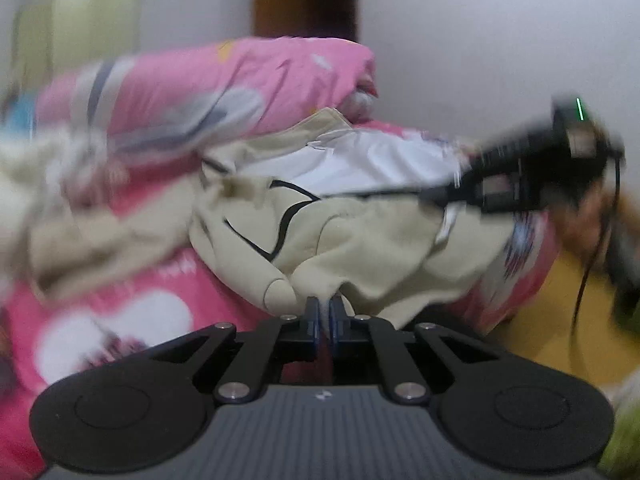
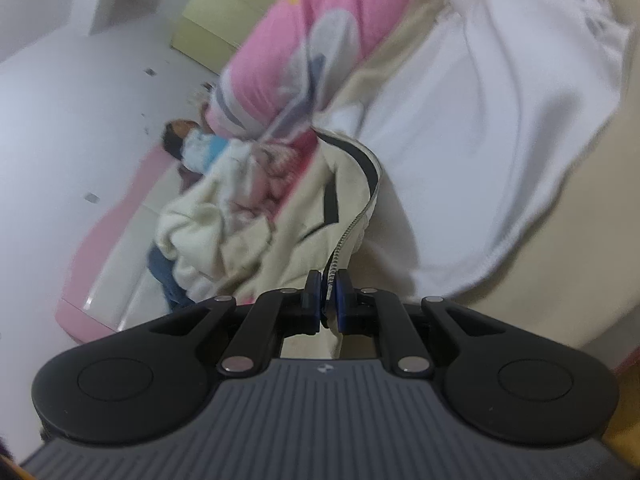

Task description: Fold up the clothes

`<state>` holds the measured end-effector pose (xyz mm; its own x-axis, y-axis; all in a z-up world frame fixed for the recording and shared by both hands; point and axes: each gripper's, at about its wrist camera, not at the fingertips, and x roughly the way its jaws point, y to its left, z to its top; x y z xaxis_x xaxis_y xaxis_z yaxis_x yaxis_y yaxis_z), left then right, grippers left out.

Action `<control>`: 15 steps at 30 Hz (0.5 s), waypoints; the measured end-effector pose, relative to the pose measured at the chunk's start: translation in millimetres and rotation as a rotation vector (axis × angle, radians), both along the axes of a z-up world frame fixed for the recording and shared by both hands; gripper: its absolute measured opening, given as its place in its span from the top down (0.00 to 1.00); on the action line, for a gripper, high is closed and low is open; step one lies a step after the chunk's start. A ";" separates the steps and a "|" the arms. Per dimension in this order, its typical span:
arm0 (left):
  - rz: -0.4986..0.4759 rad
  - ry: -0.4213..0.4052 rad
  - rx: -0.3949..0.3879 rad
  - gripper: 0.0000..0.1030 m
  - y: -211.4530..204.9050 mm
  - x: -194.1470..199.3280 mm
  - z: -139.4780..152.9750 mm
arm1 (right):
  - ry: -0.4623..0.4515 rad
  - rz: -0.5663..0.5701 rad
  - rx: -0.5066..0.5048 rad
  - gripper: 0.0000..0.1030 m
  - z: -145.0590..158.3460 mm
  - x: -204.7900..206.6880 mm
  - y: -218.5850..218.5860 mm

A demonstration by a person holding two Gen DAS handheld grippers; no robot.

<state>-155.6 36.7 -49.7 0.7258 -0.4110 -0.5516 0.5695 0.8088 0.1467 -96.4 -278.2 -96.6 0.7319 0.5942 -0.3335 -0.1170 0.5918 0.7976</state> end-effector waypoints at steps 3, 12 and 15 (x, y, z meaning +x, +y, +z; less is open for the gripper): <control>-0.056 -0.018 0.105 0.95 -9.3 -12.0 -8.2 | 0.025 -0.016 -0.020 0.94 -3.0 -4.4 -5.6; -0.086 0.258 -0.145 0.90 22.1 7.5 -13.1 | 0.089 -0.033 -0.058 0.94 -16.9 -12.1 -7.5; -0.051 0.349 -0.316 0.73 46.2 21.1 -13.7 | 0.122 -0.030 -0.078 0.94 -21.7 -9.3 -8.5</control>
